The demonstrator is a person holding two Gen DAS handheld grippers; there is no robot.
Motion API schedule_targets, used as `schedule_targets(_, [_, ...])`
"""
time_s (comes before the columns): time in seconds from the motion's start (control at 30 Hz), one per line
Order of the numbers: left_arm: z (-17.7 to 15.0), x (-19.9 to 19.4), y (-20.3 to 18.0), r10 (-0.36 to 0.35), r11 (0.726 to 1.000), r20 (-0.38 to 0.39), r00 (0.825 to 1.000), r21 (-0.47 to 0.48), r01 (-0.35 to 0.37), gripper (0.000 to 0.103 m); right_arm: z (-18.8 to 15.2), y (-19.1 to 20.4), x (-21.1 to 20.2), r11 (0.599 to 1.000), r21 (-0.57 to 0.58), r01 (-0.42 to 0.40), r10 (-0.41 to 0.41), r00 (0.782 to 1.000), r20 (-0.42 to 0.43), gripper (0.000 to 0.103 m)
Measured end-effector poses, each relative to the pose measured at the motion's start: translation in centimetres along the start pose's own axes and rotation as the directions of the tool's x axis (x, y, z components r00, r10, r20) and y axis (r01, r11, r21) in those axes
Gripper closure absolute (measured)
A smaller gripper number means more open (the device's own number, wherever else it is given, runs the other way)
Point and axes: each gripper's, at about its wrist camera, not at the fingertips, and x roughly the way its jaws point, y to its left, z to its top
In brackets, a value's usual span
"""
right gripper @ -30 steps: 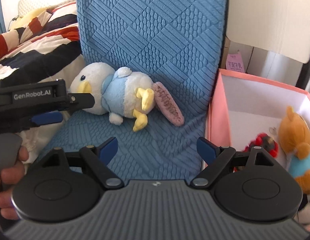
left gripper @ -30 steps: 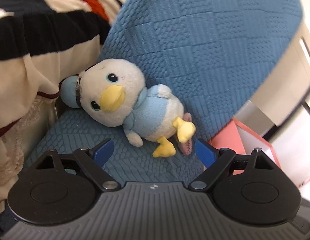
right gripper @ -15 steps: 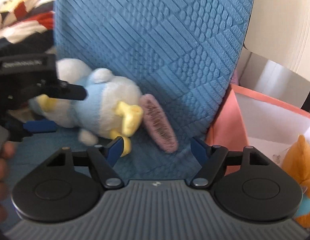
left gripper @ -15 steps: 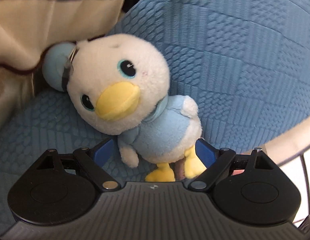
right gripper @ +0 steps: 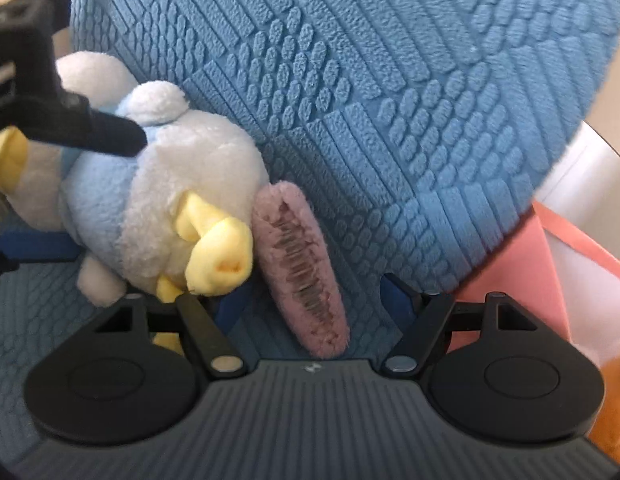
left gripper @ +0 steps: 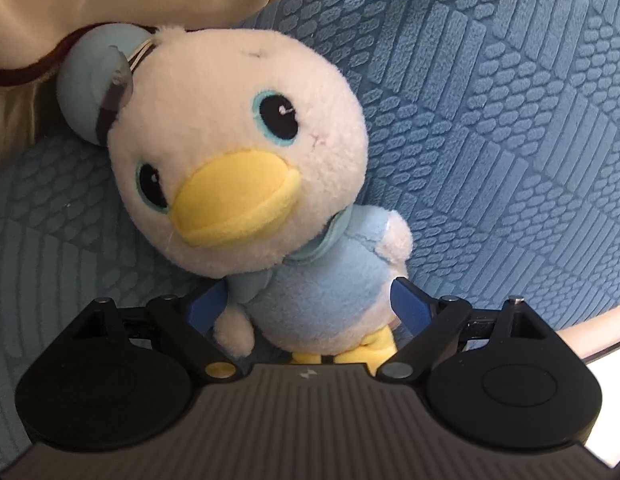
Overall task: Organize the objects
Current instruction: 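Grasp the white-blue duck with the left tool while the right tool grasps the pink plush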
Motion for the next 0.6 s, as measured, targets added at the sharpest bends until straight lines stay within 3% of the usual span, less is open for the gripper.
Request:
schedule_targets(0.13, [-0.1,0.5,0.2,-0.014,0.999,0.004,1.0,-0.03,0.014,0.012,0.0,-0.1,1.2,0.999,-0.023,-0.034,0.034,0.999,-0.004,0.044])
schedule_targets(0.2, [-0.1,0.6,0.2,-0.011,1.0,0.006,1.0,-0.028,0.011,0.012,-0.1,-0.1,1.5,0.997,-0.022,-0.068,0.067,0.998,-0.015,0.057])
schedule_targets(0.27, [-0.3,0.8,0.1,-0.011,1.0,0.005,1.0,-0.028,0.011,0.012,-0.2,0.1,1.3,0.998,-0.042,-0.051,0.05,0.999,-0.012,0.062])
schedule_targets(0.6, [-0.9,0.8,0.4,-0.001,0.998,0.0,1.0,-0.058,0.001,0.012,-0.6,-1.5,-1.5,0.988,-0.002,-0.156,0.155,0.988,-0.012,0.065])
